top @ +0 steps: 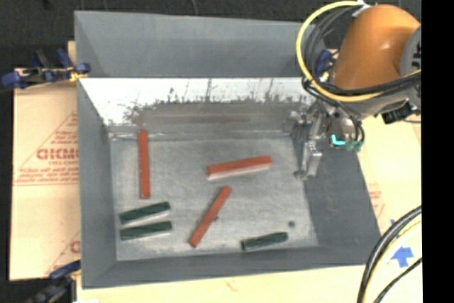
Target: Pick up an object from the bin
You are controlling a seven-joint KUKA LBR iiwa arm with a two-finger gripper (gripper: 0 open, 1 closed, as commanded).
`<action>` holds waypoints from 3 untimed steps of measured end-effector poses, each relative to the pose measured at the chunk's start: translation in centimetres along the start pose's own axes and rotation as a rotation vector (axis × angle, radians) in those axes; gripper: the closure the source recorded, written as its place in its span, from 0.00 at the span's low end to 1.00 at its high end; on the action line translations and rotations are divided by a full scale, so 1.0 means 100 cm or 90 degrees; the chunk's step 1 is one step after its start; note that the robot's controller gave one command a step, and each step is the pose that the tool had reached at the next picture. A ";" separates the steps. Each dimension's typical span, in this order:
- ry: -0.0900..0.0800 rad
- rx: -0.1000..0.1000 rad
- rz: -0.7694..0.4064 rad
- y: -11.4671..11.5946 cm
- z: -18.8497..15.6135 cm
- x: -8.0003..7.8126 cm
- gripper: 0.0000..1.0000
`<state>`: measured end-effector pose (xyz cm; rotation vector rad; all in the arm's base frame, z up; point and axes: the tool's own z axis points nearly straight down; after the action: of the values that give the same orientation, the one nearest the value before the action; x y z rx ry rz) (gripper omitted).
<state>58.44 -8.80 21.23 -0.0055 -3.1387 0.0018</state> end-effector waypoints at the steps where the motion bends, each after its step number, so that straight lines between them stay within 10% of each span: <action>1: -0.005 0.001 -0.001 0.000 -0.004 -0.002 0.00; 3: -0.001 0.000 -0.030 0.058 0.072 -0.022 0.00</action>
Offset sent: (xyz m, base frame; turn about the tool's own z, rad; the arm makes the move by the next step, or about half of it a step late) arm 0.0269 0.0748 -0.1423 -0.0400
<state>60.65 -2.98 13.98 0.0686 -3.1391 0.0020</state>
